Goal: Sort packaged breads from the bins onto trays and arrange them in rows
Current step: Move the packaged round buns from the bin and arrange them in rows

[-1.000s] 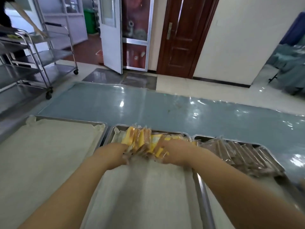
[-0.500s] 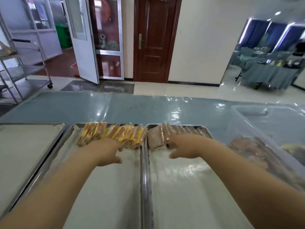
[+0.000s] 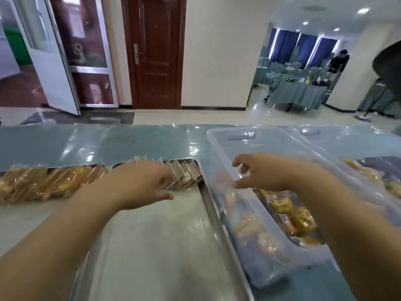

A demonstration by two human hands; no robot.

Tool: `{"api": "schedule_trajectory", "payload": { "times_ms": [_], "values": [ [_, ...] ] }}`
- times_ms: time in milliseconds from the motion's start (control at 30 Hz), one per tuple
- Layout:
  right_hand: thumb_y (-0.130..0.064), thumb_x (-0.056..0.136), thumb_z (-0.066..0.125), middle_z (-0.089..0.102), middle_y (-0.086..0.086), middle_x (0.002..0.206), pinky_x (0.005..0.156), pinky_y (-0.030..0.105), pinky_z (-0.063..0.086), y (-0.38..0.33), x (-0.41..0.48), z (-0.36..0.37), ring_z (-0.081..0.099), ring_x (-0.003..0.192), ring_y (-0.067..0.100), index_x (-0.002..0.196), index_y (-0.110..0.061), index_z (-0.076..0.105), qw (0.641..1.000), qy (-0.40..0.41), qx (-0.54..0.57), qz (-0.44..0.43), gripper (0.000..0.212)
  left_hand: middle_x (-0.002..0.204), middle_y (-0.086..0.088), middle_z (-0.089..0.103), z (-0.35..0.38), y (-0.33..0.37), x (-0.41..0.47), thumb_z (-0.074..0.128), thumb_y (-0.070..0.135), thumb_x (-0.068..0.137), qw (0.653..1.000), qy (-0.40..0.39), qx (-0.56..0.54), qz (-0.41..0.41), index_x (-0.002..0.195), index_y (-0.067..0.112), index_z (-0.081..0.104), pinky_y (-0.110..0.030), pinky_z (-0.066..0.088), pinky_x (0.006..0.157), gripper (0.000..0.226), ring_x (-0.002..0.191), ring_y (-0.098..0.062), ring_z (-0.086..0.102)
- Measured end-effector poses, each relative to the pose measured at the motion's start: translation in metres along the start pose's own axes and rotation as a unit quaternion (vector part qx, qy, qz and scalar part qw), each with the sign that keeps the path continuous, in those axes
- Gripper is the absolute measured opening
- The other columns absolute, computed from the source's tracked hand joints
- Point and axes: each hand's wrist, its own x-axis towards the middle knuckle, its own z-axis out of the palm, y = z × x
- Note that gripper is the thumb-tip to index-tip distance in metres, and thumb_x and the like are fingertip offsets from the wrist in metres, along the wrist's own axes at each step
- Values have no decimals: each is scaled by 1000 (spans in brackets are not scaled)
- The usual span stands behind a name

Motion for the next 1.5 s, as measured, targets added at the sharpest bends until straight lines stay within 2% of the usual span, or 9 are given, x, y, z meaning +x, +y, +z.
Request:
{"api": "schedule_trajectory", "payload": {
  "times_ms": [333,533,700,867,1067,1233,1300,1400,1500],
  "values": [
    [-54,83,62,61,-11,106,86,27,46,121,3,15,56,93,10,130,-27,50,994,0,-17,110,55,112,17,58,-9,67,102,50,56,88,991,82,3,107,117,40,51,-26,45,78,34,102,-6,53],
    [-43,84,67,55,0,129,91,30,42,166,24,47,54,112,19,136,-24,44,985,-89,-18,146,60,115,6,58,14,119,162,48,49,91,983,57,38,172,116,32,53,-31,46,80,31,105,-18,56],
    [-36,84,68,61,7,121,86,32,49,199,47,71,59,105,24,132,-13,50,970,-198,-91,110,56,113,2,60,41,160,193,51,43,90,979,-10,68,193,113,26,55,-31,42,73,29,102,-20,57],
    [-31,81,73,63,10,112,72,30,44,226,69,88,59,93,26,128,-4,48,956,-242,-147,78,59,109,4,60,52,178,211,51,42,90,986,-46,37,157,116,29,55,-34,43,78,29,101,-18,56],
    [-29,86,67,56,5,95,83,38,45,234,81,118,55,91,25,114,-11,61,928,-277,-249,1,33,96,5,54,69,172,219,57,45,88,989,-127,6,79,109,25,57,-28,42,72,29,88,-15,52],
    [-29,84,71,49,1,88,79,34,48,235,90,119,52,86,23,115,-8,60,920,-280,-273,-35,39,96,5,56,70,168,220,57,45,88,990,-129,3,51,103,26,58,-28,42,70,25,88,-15,53],
    [-33,84,70,53,1,92,80,33,47,237,100,113,53,91,22,112,-11,61,933,-260,-247,-37,37,95,5,55,70,169,220,57,45,88,990,-135,10,44,101,25,58,-28,40,67,24,85,-15,52],
    [-40,81,69,51,6,121,95,38,42,241,114,113,46,115,26,117,-14,60,950,-226,-208,-48,45,97,4,58,69,171,220,57,43,88,988,-147,21,35,101,24,59,-26,39,67,23,84,-14,53],
    [-39,80,71,51,6,128,89,31,42,245,120,119,49,118,25,128,-15,53,953,-276,-125,-22,57,99,2,59,68,172,221,56,40,90,986,-161,32,30,104,22,59,-23,37,63,22,82,-13,52]
  ]
}}
